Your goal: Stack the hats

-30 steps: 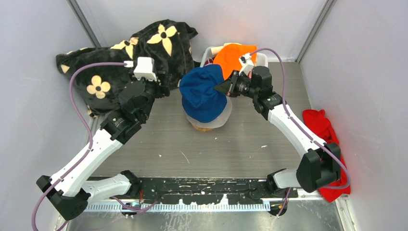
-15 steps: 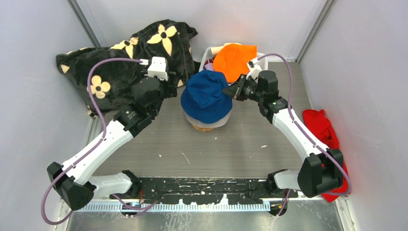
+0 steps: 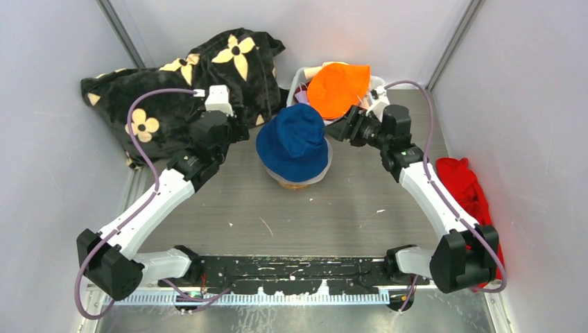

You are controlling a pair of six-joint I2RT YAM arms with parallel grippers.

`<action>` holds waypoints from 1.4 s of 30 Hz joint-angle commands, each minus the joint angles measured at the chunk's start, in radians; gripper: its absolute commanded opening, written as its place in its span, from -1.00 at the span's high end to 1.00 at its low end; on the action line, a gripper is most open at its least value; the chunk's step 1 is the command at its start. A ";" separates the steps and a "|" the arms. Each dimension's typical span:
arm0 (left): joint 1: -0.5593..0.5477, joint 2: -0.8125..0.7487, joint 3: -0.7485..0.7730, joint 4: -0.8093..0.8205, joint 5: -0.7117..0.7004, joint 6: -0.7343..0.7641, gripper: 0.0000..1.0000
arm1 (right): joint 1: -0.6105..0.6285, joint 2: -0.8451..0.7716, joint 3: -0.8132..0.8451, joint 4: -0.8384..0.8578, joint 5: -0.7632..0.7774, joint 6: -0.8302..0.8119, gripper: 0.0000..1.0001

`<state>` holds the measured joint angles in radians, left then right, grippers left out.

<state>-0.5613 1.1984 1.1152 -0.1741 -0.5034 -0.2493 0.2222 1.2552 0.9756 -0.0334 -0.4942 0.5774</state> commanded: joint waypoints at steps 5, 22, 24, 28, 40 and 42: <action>0.151 -0.031 -0.119 0.118 0.282 -0.215 -0.38 | -0.078 -0.055 0.034 0.069 0.030 0.007 -0.54; 0.317 0.137 -0.263 0.514 0.898 -0.464 -0.45 | -0.101 0.033 0.024 0.152 -0.021 0.052 -0.54; 0.319 0.163 -0.260 0.524 0.926 -0.478 -0.44 | -0.104 0.032 0.022 0.153 -0.024 0.053 -0.54; 0.320 0.199 -0.283 0.576 0.963 -0.511 -0.39 | -0.109 0.030 0.022 0.156 -0.031 0.056 -0.54; 0.368 0.262 -0.409 0.882 1.085 -0.686 0.03 | -0.114 0.020 0.006 0.168 -0.044 0.065 -0.54; 0.378 0.282 -0.427 0.958 1.110 -0.729 0.02 | -0.113 0.019 0.002 0.171 -0.050 0.069 -0.54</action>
<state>-0.2054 1.4578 0.7147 0.5514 0.5228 -0.8780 0.1139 1.2900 0.9775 0.0673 -0.5201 0.6346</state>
